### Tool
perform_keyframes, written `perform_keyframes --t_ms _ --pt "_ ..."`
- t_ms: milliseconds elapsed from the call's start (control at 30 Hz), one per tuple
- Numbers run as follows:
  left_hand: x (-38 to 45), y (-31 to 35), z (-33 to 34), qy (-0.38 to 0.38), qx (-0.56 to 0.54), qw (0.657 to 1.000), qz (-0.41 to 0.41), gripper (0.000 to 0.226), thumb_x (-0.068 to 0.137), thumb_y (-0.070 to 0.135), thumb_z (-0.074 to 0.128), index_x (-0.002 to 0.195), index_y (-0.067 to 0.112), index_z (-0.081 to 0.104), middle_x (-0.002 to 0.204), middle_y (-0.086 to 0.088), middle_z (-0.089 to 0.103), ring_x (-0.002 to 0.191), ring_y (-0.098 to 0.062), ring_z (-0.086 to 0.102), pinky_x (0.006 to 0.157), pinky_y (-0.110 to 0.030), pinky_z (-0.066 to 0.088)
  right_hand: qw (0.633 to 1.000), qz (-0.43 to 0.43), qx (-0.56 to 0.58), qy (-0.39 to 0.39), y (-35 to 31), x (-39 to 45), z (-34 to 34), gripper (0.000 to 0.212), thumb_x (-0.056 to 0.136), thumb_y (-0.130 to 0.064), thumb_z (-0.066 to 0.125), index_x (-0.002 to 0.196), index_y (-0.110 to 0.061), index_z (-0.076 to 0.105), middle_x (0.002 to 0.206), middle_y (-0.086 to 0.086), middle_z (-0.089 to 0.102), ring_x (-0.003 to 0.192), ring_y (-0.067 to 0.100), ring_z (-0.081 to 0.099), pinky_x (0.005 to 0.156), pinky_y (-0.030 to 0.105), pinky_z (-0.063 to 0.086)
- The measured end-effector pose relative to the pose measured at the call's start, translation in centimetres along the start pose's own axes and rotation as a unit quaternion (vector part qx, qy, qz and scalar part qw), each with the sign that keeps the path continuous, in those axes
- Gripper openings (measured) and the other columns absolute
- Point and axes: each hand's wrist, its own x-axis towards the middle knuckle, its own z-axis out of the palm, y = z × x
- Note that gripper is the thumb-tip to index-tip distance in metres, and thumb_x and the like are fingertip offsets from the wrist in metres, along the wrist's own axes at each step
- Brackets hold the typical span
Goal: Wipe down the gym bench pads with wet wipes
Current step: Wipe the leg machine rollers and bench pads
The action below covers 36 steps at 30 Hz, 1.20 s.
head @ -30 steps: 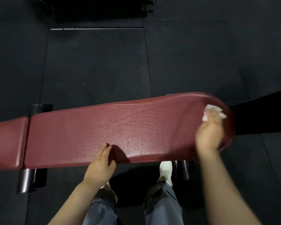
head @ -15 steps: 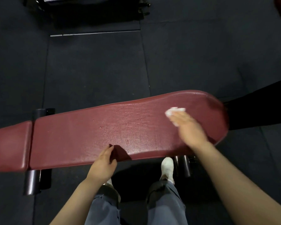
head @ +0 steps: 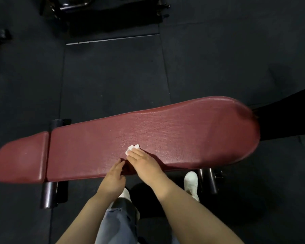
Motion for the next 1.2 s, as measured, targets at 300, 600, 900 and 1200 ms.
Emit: perform_keyframes --t_ms 300,600,900,1200 --pt "-0.6 -1.0 0.6 -0.04 0.021 0.999 -0.001 0.062 0.096 0.012 0.048 0.155 0.019 0.03 0.165 0.005 0.015 0.149 -0.015 0.022 0.114 -0.023 0.019 0.866 0.384 -0.012 0.32 16.7 -19.0 -11.1 0.037 0.095 -0.011 0.048 0.128 -0.013 0.063 0.128 0.008 0.064 0.118 0.021 0.061 0.101 0.036 0.048" --pt "-0.6 -0.9 0.2 -0.042 -0.002 0.999 -0.016 0.065 0.092 0.002 0.043 0.154 0.015 0.031 0.163 0.0 0.022 0.149 -0.015 0.022 0.111 -0.016 0.013 0.973 0.154 0.054 0.165 0.7 -4.2 -2.0 0.03 0.095 -0.032 0.044 0.123 -0.039 0.052 0.118 -0.021 0.051 0.12 -0.007 0.039 0.11 0.012 0.022" --pt "-1.3 -1.5 1.0 -0.061 0.012 0.998 -0.018 0.068 0.095 0.009 0.043 0.158 0.019 0.02 0.165 0.014 0.002 0.151 -0.009 0.012 0.107 -0.015 0.015 0.986 0.089 -0.007 0.138 11.5 -13.7 -7.2 0.04 0.095 0.002 0.044 0.134 -0.002 0.055 0.14 0.013 0.053 0.134 0.028 0.046 0.12 0.032 0.02" --pt "-1.4 -0.7 1.5 -0.028 0.004 0.999 -0.026 0.069 0.094 0.009 0.045 0.157 0.019 0.021 0.166 0.008 0.009 0.149 -0.014 0.021 0.107 -0.02 0.023 0.946 0.224 -0.049 0.23 9.8 -14.0 -4.2 0.044 0.084 0.015 0.051 0.127 0.009 0.056 0.13 0.025 0.057 0.127 0.041 0.049 0.114 0.05 0.03"
